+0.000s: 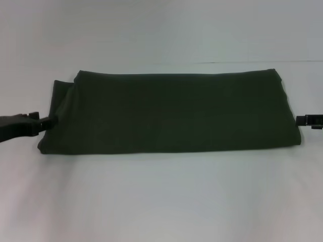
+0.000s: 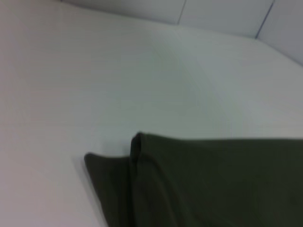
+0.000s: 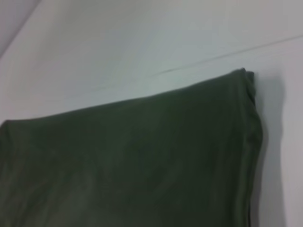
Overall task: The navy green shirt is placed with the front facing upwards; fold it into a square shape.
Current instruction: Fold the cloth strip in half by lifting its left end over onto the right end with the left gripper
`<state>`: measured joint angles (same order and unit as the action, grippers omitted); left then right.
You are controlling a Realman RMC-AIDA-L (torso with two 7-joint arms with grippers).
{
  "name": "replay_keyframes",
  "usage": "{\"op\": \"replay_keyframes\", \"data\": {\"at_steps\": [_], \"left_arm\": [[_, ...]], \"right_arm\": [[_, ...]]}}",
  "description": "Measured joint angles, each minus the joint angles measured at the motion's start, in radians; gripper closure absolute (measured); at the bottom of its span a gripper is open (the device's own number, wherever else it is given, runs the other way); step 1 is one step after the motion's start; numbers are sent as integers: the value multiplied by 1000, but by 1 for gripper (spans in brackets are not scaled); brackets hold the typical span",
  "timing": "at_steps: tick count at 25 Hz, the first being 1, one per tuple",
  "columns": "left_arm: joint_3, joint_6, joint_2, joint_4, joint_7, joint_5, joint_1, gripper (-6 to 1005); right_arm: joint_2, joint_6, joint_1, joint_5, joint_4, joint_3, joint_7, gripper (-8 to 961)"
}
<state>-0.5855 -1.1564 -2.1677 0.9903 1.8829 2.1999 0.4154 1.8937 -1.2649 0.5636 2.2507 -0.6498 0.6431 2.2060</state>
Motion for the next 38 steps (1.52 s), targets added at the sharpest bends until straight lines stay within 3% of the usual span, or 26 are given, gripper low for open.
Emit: {"op": "replay_keyframes", "data": {"at_steps": [16, 38], "left_arm": [[-6, -12, -1, -16, 10, 126, 0, 409], [7, -11, 1, -1, 17, 156, -3, 413]], "right_arm": [[12, 21, 2, 8, 1, -4, 8, 276], [17, 29, -1, 7, 2, -9, 9, 277]]}}
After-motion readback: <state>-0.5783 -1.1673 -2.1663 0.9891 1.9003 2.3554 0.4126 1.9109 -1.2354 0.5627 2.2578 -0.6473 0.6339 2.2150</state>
